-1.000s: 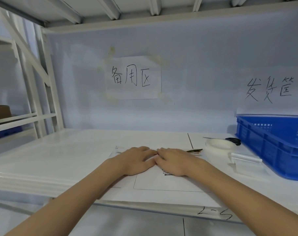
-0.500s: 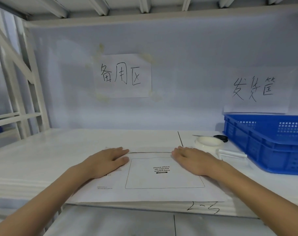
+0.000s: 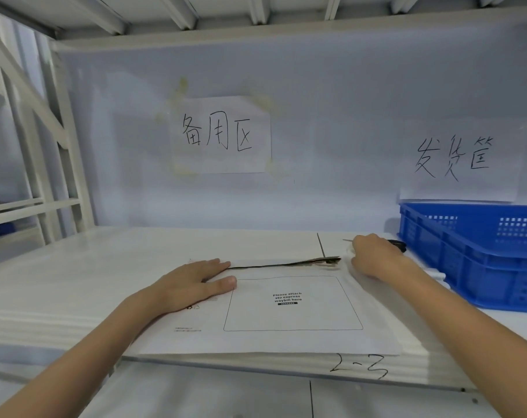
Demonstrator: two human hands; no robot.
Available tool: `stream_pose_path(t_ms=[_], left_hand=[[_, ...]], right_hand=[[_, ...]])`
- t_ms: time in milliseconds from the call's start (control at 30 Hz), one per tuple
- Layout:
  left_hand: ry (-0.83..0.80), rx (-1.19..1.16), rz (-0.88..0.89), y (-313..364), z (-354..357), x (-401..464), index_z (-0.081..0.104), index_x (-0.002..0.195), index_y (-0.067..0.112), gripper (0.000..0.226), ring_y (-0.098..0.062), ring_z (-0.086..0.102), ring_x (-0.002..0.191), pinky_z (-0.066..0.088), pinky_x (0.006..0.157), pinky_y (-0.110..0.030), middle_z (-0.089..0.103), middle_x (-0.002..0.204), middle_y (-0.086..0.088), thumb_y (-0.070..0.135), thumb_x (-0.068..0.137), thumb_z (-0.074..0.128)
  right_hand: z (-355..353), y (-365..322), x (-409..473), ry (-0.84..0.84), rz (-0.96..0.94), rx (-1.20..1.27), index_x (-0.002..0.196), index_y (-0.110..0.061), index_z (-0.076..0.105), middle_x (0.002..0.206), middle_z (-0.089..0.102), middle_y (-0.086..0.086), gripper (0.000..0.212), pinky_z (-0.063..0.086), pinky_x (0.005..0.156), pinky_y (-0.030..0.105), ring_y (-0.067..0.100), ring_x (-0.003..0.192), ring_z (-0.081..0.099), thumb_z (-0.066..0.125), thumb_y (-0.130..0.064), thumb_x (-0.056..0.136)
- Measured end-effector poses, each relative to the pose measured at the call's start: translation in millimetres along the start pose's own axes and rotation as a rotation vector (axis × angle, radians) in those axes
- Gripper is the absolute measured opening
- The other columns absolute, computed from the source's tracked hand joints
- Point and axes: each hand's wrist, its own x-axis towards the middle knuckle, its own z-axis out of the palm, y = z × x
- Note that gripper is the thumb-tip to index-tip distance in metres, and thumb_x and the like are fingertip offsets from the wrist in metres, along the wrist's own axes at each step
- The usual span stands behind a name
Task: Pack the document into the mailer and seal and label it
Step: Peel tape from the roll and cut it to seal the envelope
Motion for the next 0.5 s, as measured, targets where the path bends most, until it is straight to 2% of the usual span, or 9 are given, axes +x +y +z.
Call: stream_pose_path(t_ms=[100, 167, 233, 300, 367, 433, 500], left_hand=[[0.045, -0.094, 0.018, -6, 1, 1, 0.036, 0.147, 0.049, 0.09, 0.002, 0.024, 0.144, 0.016, 0.117, -0.029, 0.03, 0.153, 0.03, 0.094, 0.07, 0.026], [0.07, -0.134, 0.014, -8, 3, 4, 0.038, 0.146, 0.048, 0.077, 0.001, 0.026, 0.143, 0.017, 0.118, -0.029, 0.033, 0.151, 0.031, 0.086, 0.08, 0.026], [0.092, -0.129, 0.013, -9, 4, 6, 0.041, 0.144, 0.047, 0.065, 0.0, 0.03, 0.142, 0.02, 0.118, -0.03, 0.036, 0.151, 0.029, 0.078, 0.088, 0.031], [0.116, -0.081, 0.015, -9, 5, 7, 0.043, 0.144, 0.045, 0.054, -0.002, 0.035, 0.139, 0.026, 0.114, -0.029, 0.04, 0.149, 0.025, 0.066, 0.094, 0.042], [0.129, -0.037, 0.016, -7, 4, 6, 0.038, 0.145, 0.046, 0.053, -0.002, 0.039, 0.135, 0.03, 0.109, -0.027, 0.042, 0.142, 0.027, 0.058, 0.094, 0.048], [0.134, -0.041, 0.021, -6, 4, 4, 0.032, 0.146, 0.049, 0.059, -0.001, 0.042, 0.132, 0.033, 0.108, -0.029, 0.044, 0.135, 0.029, 0.061, 0.09, 0.05], [0.141, -0.056, 0.026, -8, 3, 4, 0.028, 0.145, 0.054, 0.069, -0.001, 0.046, 0.129, 0.036, 0.109, -0.033, 0.047, 0.135, 0.028, 0.071, 0.081, 0.047]], right_hand=[[-5, -1, 3, 0.008, 0.006, -0.046, 0.091, -0.012, 0.048, 0.086, 0.053, 0.002, 0.009, 0.041, 0.065, 0.028, 0.021, 0.082, 0.056, 0.043, -0.005, 0.093], [-15, -3, 0, 0.048, 0.031, -0.059, 0.077, -0.014, 0.042, 0.078, 0.047, 0.001, 0.02, 0.034, 0.057, 0.026, 0.018, 0.07, 0.049, 0.042, -0.003, 0.093], [-26, -8, -5, 0.138, 0.013, -0.046, 0.073, -0.014, 0.039, 0.078, 0.049, 0.002, 0.024, 0.032, 0.056, 0.029, 0.02, 0.068, 0.047, 0.042, -0.005, 0.096], [-36, -18, -10, 0.253, -0.074, 0.009, 0.091, -0.007, 0.049, 0.089, 0.055, 0.008, 0.011, 0.035, 0.064, 0.033, 0.027, 0.073, 0.048, 0.041, -0.009, 0.099], [-43, -38, -15, 0.325, -0.175, 0.127, 0.109, -0.005, 0.05, 0.101, 0.061, 0.015, 0.018, 0.038, 0.066, 0.036, 0.032, 0.078, 0.051, 0.039, -0.018, 0.103], [-47, -63, -17, 0.37, -0.273, 0.153, 0.112, -0.006, 0.049, 0.105, 0.062, 0.016, 0.021, 0.039, 0.065, 0.038, 0.036, 0.083, 0.055, 0.038, -0.022, 0.103], [-44, -90, -18, 0.36, -0.363, 0.106, 0.112, -0.006, 0.046, 0.104, 0.062, 0.016, 0.019, 0.033, 0.063, 0.037, 0.035, 0.079, 0.051, 0.038, -0.021, 0.103]])
